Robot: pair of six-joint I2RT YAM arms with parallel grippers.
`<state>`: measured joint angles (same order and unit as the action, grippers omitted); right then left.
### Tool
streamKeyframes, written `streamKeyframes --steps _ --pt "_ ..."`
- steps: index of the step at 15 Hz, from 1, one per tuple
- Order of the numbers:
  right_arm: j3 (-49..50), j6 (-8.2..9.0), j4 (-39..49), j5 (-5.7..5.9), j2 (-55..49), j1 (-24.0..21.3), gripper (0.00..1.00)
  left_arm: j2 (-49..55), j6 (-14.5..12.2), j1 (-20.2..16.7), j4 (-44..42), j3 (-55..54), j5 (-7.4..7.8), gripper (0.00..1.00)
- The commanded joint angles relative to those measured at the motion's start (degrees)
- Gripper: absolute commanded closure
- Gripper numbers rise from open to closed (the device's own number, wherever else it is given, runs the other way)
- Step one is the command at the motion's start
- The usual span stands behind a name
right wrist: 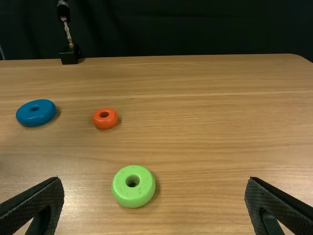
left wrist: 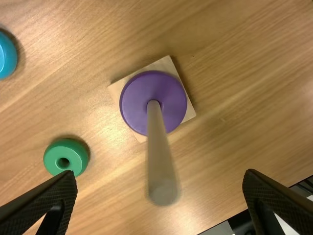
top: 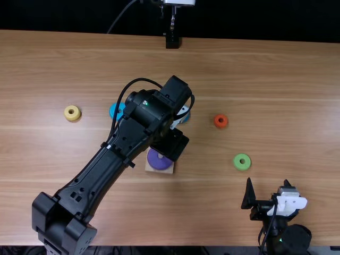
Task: Build the Hanoi tower: stack the rings onto the peg from bottom to top in this color order: purple, dark blue, light blue, dark green, light green, yellow, orange.
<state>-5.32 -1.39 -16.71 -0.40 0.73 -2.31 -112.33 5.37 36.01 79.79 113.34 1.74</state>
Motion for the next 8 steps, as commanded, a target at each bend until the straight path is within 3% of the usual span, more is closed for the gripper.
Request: streamKeyframes --steps 1,8 --pt "4.4 0.12 -2.1 -0.02 -0.7 -0.8 0.00 -1.0 0.0 -0.2 0.1 -0.2 -0.16 0.00" --pt "4.4 0.12 -2.1 -0.02 -0.7 -0.8 0.00 -0.3 0.5 -0.5 0.3 1.4 -0.16 0.00"
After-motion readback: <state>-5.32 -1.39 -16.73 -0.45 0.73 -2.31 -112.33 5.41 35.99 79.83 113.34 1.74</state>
